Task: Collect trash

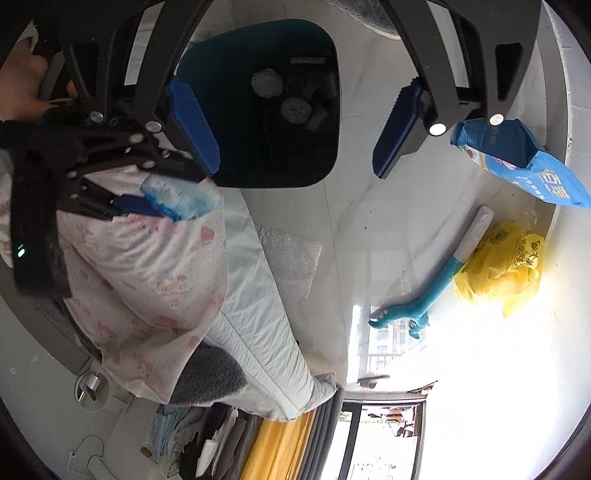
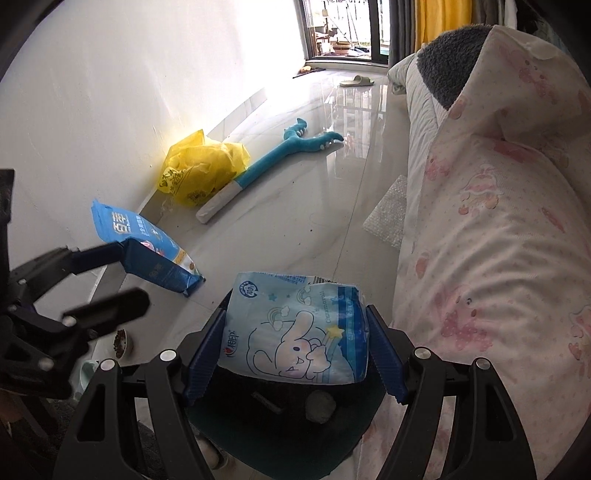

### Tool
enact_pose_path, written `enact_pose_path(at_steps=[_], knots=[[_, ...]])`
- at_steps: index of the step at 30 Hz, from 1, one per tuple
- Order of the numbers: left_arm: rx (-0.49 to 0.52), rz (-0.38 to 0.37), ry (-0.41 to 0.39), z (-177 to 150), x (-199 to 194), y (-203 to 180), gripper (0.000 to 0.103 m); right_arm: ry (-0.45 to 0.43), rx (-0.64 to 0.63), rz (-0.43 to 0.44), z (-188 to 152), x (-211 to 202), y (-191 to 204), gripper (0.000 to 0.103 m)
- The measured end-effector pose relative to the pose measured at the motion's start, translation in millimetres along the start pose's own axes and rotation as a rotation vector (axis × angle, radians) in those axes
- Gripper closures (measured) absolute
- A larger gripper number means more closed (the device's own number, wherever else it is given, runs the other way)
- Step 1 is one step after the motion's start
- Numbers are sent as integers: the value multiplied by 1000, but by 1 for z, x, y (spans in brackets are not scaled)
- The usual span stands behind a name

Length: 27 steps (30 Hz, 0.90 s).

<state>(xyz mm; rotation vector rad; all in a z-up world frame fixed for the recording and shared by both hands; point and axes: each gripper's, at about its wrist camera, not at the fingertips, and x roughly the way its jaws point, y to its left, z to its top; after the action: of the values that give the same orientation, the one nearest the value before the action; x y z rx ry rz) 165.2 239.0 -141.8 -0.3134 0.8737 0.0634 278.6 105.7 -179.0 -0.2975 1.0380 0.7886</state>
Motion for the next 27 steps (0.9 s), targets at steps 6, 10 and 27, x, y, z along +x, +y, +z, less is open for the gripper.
enact_pose_path(at_steps=[6, 10, 27], knots=[[14, 21, -109, 11, -32, -1, 13, 72, 0, 0, -6, 30, 10, 28], [50, 40, -152, 14, -45, -6, 13, 116, -19, -15, -12, 46, 16, 28], [71, 57, -313, 20, -103, -38, 6, 188, -45, -110, -41, 37, 20, 14]])
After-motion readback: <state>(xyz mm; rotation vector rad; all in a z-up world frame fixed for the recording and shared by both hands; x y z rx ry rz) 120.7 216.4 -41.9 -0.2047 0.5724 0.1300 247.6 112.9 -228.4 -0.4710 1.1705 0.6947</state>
